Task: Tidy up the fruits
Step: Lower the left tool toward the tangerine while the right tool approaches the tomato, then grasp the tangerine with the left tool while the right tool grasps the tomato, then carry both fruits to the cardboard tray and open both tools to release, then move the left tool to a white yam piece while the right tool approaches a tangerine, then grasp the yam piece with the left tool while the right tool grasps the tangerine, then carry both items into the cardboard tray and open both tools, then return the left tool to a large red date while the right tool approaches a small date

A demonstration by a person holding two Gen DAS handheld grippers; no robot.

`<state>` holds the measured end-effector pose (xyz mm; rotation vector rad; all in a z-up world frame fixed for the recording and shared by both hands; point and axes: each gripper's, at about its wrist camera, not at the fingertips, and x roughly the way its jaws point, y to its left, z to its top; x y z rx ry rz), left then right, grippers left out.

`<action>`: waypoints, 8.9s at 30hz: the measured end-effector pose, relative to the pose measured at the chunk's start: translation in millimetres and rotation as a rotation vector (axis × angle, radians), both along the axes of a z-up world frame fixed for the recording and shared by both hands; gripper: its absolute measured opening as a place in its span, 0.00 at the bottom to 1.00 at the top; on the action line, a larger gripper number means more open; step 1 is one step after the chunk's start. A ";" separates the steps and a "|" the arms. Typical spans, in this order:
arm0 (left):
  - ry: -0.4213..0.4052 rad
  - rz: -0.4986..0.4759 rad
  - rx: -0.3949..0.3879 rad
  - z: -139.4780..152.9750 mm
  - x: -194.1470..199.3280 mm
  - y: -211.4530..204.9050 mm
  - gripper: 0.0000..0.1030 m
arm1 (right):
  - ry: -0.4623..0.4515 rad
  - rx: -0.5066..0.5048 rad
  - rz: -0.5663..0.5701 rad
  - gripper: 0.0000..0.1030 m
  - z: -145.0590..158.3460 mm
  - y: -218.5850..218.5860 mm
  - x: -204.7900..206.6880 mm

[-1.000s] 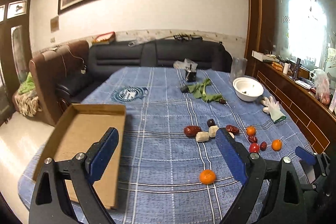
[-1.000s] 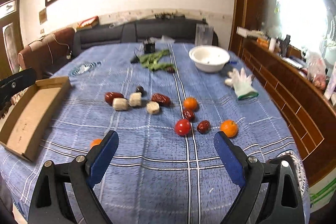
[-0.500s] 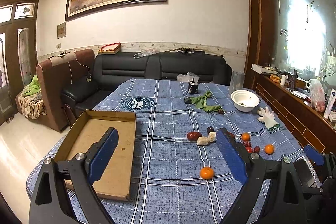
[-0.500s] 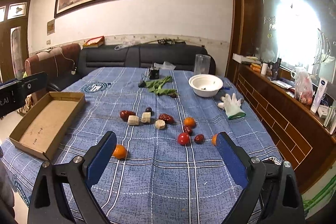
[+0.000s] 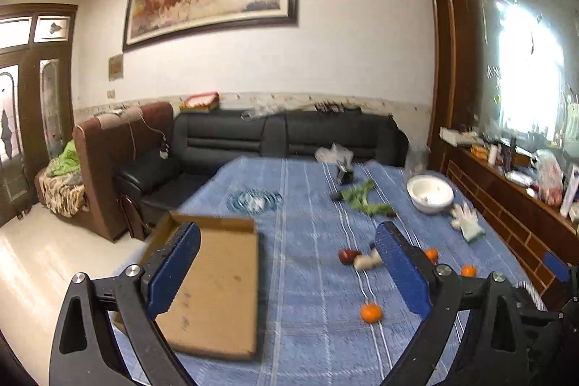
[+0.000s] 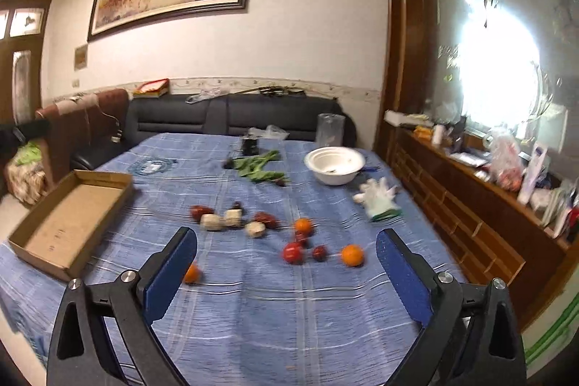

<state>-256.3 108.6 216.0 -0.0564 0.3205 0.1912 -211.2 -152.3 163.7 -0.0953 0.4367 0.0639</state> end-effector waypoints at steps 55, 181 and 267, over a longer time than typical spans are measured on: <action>0.416 -0.254 -0.220 -119.1 122.1 21.9 0.29 | 0.485 0.287 0.321 0.31 -88.1 33.2 152.9; 0.490 -0.308 -0.140 -167.5 225.1 -65.6 0.30 | 0.455 0.320 -0.060 0.36 -146.3 -94.5 181.2; 0.323 0.148 0.016 -73.4 59.6 104.4 0.61 | 0.442 0.220 0.708 0.74 -75.9 191.5 59.0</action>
